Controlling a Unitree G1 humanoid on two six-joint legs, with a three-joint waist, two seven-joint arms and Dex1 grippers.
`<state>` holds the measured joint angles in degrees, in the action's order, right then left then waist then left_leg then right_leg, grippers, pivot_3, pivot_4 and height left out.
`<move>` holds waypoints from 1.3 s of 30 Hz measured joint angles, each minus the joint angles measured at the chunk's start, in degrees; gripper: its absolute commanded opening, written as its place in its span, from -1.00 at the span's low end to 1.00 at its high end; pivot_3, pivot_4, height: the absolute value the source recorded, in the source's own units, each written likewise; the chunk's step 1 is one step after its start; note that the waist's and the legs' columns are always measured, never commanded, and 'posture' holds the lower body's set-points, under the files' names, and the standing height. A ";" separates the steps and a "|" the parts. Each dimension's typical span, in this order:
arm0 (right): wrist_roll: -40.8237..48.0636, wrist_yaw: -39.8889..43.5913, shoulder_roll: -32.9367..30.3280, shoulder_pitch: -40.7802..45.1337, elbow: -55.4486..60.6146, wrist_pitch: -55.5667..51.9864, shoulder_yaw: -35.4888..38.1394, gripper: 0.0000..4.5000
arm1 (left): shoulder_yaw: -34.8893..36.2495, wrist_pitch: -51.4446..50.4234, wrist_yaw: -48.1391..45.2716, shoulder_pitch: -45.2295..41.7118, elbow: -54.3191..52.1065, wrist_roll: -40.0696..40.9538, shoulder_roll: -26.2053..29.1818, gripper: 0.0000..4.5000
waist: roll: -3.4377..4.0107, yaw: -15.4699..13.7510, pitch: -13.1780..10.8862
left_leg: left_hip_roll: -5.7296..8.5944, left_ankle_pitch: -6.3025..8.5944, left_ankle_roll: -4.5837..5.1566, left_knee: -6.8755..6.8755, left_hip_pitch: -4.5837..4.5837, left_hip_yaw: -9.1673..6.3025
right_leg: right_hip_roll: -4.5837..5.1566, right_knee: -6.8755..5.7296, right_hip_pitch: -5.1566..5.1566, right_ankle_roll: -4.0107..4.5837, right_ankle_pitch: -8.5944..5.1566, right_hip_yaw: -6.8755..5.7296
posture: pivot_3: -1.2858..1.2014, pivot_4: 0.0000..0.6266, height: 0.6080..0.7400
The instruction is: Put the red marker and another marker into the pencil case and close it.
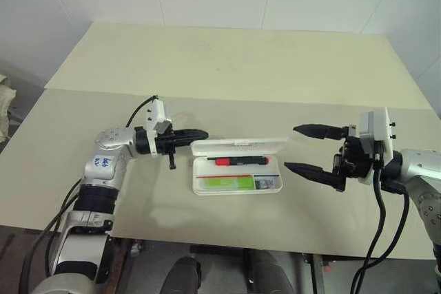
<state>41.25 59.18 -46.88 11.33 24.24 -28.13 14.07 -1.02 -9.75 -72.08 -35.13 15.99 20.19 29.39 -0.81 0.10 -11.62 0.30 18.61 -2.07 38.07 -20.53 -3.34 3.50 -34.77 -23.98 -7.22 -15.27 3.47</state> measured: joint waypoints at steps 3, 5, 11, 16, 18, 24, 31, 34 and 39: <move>-0.51 0.00 0.17 0.01 -0.16 0.58 -0.01 1.00 | -1.00 0.23 -2.63 0.58 -0.88 -0.11 1.15 -0.99 | 0.00 -0.02 0.00 | 0.00 0.00 0.00 0.01 0.00 0.00 | 0.00 0.00 0.00 0.00 0.00 0.00 | 0.03 -0.52 1.00; -0.67 -0.02 0.24 0.06 -0.34 0.62 -0.11 1.00 | -2.07 0.56 -3.89 0.80 -2.21 -0.30 1.61 -0.99 | 0.00 -0.02 0.00 | 0.00 0.00 0.00 0.01 0.00 -0.01 | 0.00 0.00 0.00 0.00 0.00 0.00 | 0.03 -0.52 1.00; -0.77 -0.06 0.31 0.08 -1.08 0.62 -0.17 1.00 | -7.56 2.60 -6.85 1.81 -5.47 -3.85 3.76 -0.99 | 0.00 -0.02 0.00 | 0.00 0.01 0.01 -0.01 -0.01 0.00 | 0.00 0.03 0.00 0.00 0.00 0.01 | 0.03 -0.52 1.00; -1.00 -0.20 0.30 -0.01 -1.74 0.60 -0.15 1.00 | -11.67 2.82 -5.41 2.89 -7.09 -7.72 3.77 -0.99 | 0.00 -0.03 0.00 | 0.00 0.00 0.02 -0.01 -0.01 0.00 | -0.01 0.02 0.00 0.00 0.00 0.01 | 0.03 -0.52 1.00; -1.00 -0.50 0.30 -0.28 -1.74 0.58 -0.09 1.00 | -12.27 2.21 -4.73 3.13 -8.71 -8.37 3.78 -0.99 | 0.00 -0.03 0.00 | 0.00 0.00 0.02 0.00 0.00 0.00 | 0.00 0.02 0.01 0.00 0.00 0.01 | 0.03 -0.52 1.00; -0.98 -1.49 0.30 -0.93 -1.70 0.47 -0.02 1.00 | -13.75 -0.25 -1.47 3.25 -11.16 -9.73 3.76 -0.99 | 0.00 -0.04 0.00 | 0.00 0.00 0.03 0.01 0.14 -0.01 | -0.01 0.00 0.16 0.00 0.00 0.02 | 0.03 -0.52 1.00; -0.98 -2.10 0.30 -1.68 -1.08 0.48 0.04 1.00 | -14.31 -4.94 1.55 3.17 -13.61 -10.12 3.51 -0.99 | 0.00 -0.01 0.00 | 0.01 -0.02 0.06 0.07 0.30 -0.03 | -0.01 0.00 0.38 -0.01 0.00 0.01 | 0.03 -0.52 1.00; -1.00 -2.09 0.30 -1.74 -1.16 0.59 0.04 1.00 | -12.75 -8.57 2.70 4.01 -13.73 -7.65 2.59 -0.99 | 0.00 0.01 0.00 | 0.00 -0.02 0.06 0.06 0.27 -0.07 | -0.01 0.01 0.35 -0.01 0.00 -0.01 | 0.03 -0.52 1.00; -2.26 -1.55 0.27 -1.55 -3.31 1.75 0.04 1.00 | -5.94 -11.51 3.38 6.03 -14.31 -1.42 3.16 -0.99 | 0.00 0.37 0.00 | -0.04 -0.02 0.06 -0.01 0.22 -0.07 | -0.02 0.02 0.25 0.02 -0.01 -0.01 | 0.03 -0.52 1.00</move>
<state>38.99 57.64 -46.61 9.78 20.93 -26.37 14.11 -6.97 -21.27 -68.69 -29.10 1.67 18.77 32.56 -0.81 0.47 -11.62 0.27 18.60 -2.01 38.06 -20.31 -3.40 3.48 -34.75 -23.73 -7.21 -15.28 3.46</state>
